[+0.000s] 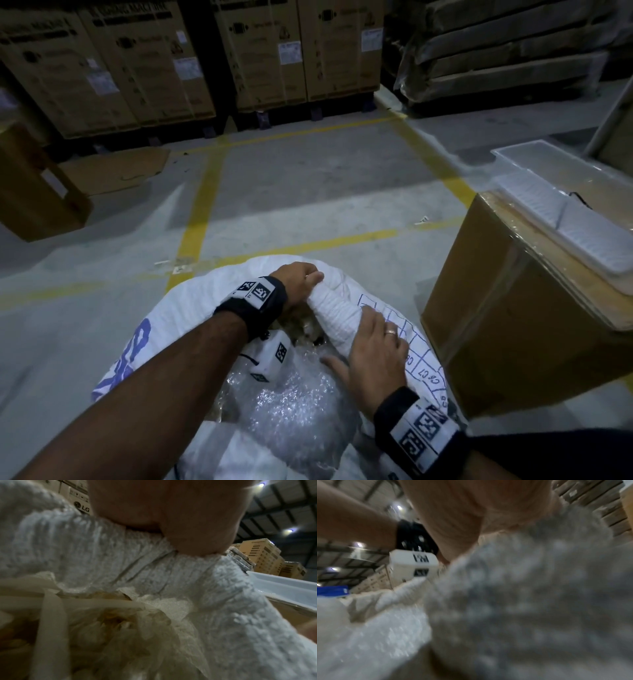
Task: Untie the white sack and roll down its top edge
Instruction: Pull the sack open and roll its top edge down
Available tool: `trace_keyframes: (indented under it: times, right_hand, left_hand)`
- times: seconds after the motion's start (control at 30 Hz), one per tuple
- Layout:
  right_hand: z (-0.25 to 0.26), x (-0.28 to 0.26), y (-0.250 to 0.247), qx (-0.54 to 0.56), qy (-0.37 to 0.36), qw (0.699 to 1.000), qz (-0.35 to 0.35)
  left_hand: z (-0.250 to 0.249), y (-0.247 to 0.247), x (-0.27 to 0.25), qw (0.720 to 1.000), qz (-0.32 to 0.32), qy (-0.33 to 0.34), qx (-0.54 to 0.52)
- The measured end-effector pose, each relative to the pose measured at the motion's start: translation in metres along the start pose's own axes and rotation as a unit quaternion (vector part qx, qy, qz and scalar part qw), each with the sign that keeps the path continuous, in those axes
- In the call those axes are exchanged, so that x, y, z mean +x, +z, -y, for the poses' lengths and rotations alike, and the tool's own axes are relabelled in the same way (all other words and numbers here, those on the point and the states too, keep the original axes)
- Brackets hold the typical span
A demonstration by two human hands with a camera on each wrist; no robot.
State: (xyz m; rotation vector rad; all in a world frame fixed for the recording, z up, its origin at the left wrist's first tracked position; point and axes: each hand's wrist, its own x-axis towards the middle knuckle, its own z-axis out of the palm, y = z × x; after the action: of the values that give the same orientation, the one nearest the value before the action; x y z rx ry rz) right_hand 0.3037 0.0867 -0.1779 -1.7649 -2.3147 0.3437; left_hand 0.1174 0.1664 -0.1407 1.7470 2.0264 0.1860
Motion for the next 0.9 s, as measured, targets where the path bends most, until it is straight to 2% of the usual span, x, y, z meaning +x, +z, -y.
trace_keyframes:
  times: [0.1, 0.2, 0.3, 0.4, 0.47, 0.57, 0.63, 0.73, 0.83, 0.9]
  right_hand:
    - [0.004, 0.010, 0.018, 0.017, 0.010, 1.000, 0.009]
    - [0.004, 0.020, 0.028, 0.015, -0.018, 1.000, -0.002]
    - [0.003, 0.024, 0.031, 0.026, -0.047, 0.998, -0.027]
    - [-0.004, 0.024, 0.025, 0.085, -0.037, 0.995, -0.022]
    - [-0.012, 0.027, 0.017, 0.156, -0.034, 0.987, 0.018]
    - [-0.027, 0.035, 0.006, 0.285, -0.022, 0.957, 0.060]
    - [-0.037, 0.041, 0.003, 0.331, -0.019, 0.942, 0.054]
    - [-0.044, 0.042, -0.001, 0.360, -0.015, 0.930, 0.075]
    - [-0.045, 0.044, 0.000, 0.386, -0.005, 0.917, 0.097]
    - [-0.046, 0.048, 0.002, 0.412, 0.013, 0.904, 0.118]
  left_hand:
    - [-0.003, 0.000, 0.005, 1.000, 0.010, -0.011, 0.010]
    - [-0.003, -0.001, 0.008, 0.999, 0.014, -0.031, 0.012]
    - [0.000, 0.000, 0.009, 0.998, -0.008, -0.058, 0.006]
    - [-0.003, 0.005, 0.003, 0.995, -0.043, -0.085, 0.037]
    - [-0.010, 0.006, -0.004, 0.990, -0.096, -0.062, 0.084]
    - [-0.024, 0.007, -0.022, 0.978, -0.166, 0.030, 0.124]
    - [-0.028, 0.012, -0.039, 0.971, -0.158, 0.095, 0.150]
    - [-0.019, 0.030, -0.058, 0.945, -0.158, 0.176, 0.225]
    - [-0.006, 0.038, -0.052, 0.940, -0.193, 0.138, 0.246]
    - [-0.007, 0.038, -0.044, 0.949, -0.198, 0.122, 0.215]
